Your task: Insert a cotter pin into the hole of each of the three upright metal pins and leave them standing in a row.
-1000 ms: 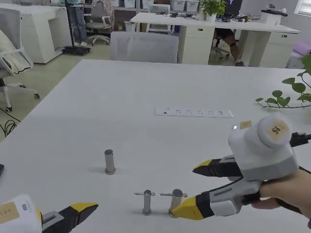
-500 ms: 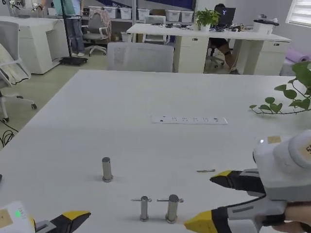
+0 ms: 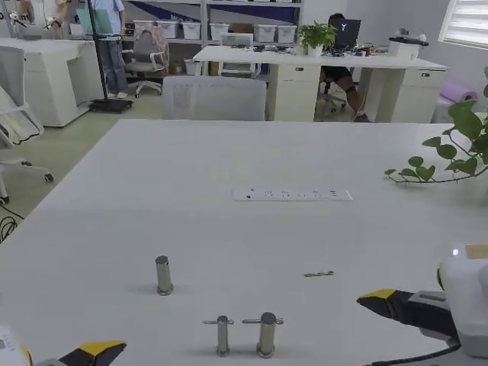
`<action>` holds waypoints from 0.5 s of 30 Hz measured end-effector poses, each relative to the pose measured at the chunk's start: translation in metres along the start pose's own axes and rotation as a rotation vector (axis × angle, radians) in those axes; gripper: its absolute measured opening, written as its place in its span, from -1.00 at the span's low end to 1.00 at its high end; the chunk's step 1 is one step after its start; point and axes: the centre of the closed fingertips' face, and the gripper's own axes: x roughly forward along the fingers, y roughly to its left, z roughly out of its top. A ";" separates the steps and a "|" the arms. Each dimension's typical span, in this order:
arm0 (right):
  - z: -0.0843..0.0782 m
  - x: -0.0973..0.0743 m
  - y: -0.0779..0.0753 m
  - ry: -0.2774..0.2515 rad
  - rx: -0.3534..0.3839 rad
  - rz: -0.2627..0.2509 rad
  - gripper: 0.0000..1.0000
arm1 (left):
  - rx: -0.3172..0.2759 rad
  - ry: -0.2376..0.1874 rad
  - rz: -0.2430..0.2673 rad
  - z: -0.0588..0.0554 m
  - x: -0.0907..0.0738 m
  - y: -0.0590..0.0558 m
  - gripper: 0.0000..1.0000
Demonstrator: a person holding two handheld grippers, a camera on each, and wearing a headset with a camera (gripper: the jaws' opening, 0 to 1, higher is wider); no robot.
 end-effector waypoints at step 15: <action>-0.012 -0.010 0.006 -0.015 0.014 -0.019 1.00 | -0.004 0.010 0.043 0.005 -0.005 0.009 0.50</action>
